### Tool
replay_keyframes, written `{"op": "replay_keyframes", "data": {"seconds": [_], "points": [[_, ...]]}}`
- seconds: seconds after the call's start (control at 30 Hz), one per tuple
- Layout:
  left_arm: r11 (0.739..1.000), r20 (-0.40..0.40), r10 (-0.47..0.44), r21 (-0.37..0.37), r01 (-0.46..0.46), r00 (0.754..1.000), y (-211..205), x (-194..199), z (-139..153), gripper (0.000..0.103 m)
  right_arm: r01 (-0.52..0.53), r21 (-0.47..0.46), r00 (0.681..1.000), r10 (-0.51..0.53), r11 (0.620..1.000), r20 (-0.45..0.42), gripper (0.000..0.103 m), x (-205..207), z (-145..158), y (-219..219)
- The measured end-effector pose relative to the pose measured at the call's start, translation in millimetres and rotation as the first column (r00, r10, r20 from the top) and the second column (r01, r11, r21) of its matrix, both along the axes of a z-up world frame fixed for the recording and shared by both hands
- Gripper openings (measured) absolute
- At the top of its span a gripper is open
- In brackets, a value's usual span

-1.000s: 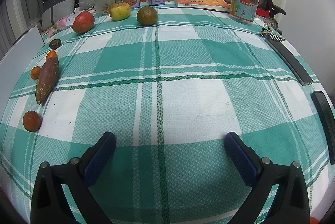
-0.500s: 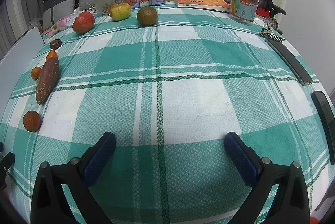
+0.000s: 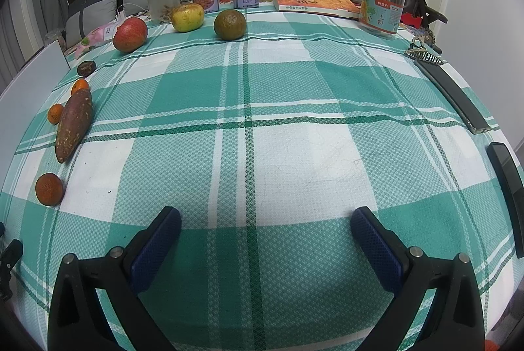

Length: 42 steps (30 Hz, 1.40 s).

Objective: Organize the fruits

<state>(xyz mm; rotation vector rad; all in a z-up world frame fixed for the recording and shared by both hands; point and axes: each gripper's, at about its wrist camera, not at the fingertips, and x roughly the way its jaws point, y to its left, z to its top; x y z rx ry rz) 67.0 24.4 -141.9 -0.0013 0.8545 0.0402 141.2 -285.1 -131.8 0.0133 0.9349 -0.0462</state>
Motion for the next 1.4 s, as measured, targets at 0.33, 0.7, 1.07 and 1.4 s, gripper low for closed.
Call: {"op": "replay_keyframes", "data": {"seconds": [0.33, 0.7, 1.07, 1.4], "points": [[1.0, 0.017, 0.023, 0.005, -0.023, 1.0, -2, -2, 0, 0.1, -0.001, 0.001, 1.0, 0.001, 1.0, 0.0, 0.103, 0, 0, 0], [1.0, 0.028, 0.031, -0.001, -0.031, 0.999, -2, -3, -1, 0.1, -0.001, 0.001, 1.0, 0.001, 1.0, 0.0, 0.103, 0, 0, 0], [1.0, -0.024, -0.021, -0.022, 0.02, 0.999, 3, -1, 2, 0.1, -0.001, 0.0, 1.0, 0.001, 1.0, 0.0, 0.103, 0, 0, 0], [0.975, -0.08, -0.107, -0.203, 0.089, 0.991, -12, 29, 38, 0.097, -0.001, 0.001, 1.0, 0.001, 1.0, 0.001, 0.103, 0, 0, 0]]}}
